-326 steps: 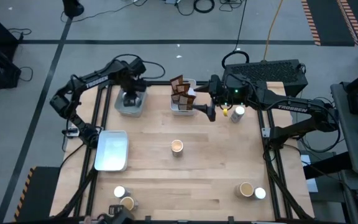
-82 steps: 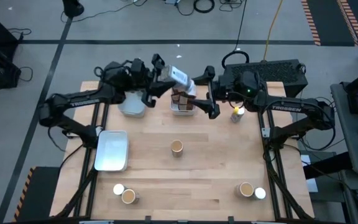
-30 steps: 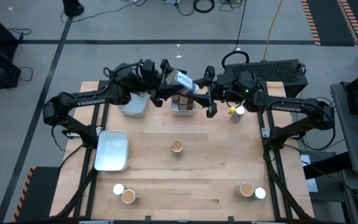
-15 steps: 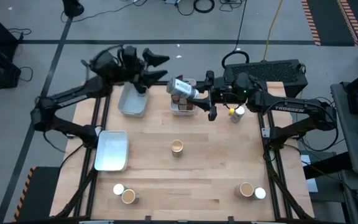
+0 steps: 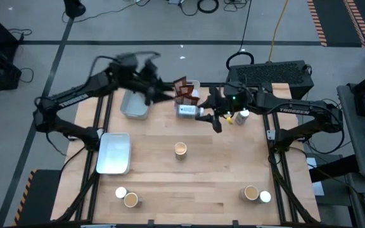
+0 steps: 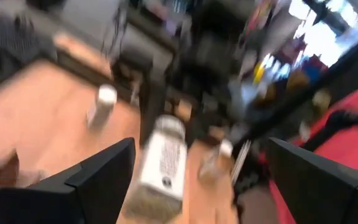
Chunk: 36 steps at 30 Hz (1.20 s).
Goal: Sort spices by type
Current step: Put the white seasoning bottle into the gray bin
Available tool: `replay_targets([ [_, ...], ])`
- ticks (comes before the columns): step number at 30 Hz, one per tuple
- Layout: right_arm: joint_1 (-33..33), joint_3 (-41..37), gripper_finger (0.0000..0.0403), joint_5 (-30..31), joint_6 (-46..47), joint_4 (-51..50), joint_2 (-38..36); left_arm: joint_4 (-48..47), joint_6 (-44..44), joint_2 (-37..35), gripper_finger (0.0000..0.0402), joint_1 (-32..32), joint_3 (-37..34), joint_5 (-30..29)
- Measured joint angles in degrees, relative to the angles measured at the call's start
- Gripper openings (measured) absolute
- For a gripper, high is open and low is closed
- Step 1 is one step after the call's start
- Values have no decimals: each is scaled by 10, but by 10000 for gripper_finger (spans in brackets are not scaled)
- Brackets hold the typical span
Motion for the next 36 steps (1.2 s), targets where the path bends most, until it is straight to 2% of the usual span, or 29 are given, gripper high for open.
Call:
replay_targets([
  [3,0,0,186,0,0,-21,0,-19,37,29,358,-26,0,-15],
  [10,0,0,189,0,17,-60,0,1,99,89,358,-59,0,-32],
  [20,2,0,189,0,24,-97,0,57,138,141,358,-90,0,-32],
  [25,2,0,188,0,25,-103,1,56,141,162,358,-94,0,-35],
  [36,2,0,188,0,30,-99,0,57,199,179,358,-115,0,-109],
])
